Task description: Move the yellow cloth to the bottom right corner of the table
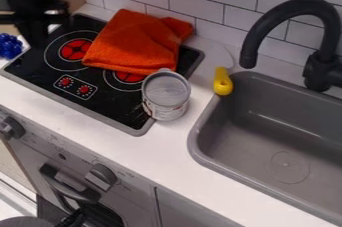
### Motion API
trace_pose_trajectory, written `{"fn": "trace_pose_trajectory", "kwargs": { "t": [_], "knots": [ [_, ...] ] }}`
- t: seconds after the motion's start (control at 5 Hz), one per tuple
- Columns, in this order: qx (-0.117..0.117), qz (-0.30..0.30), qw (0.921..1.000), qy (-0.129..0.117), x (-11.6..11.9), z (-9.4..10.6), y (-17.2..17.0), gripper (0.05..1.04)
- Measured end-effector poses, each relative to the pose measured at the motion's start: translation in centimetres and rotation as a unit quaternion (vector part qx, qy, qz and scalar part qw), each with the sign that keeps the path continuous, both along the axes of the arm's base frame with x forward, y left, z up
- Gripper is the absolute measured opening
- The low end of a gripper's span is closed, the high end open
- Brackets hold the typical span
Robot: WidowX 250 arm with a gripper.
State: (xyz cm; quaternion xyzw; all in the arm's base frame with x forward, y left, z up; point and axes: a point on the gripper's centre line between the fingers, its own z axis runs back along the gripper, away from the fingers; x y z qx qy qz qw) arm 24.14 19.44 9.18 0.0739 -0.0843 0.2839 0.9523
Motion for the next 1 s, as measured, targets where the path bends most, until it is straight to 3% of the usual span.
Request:
{"fn": "trace_pose_trajectory", "kwargs": {
  "t": [0.2,0.4,0.6,1.0],
  "knots": [
    [-0.004,-0.005,1.0000,0.007,0.6,0.9,-1.7,0.065],
    [-0.009,-0.002,0.9999,-0.010,1.2,2.0,-3.1,0.197],
    [0.000,-0.017,0.9999,0.001,1.6,2.1,-4.1,0.431],
    [0.015,-0.048,0.9987,-0.004,2.0,1.9,-5.9,0.973]
  ]
}}
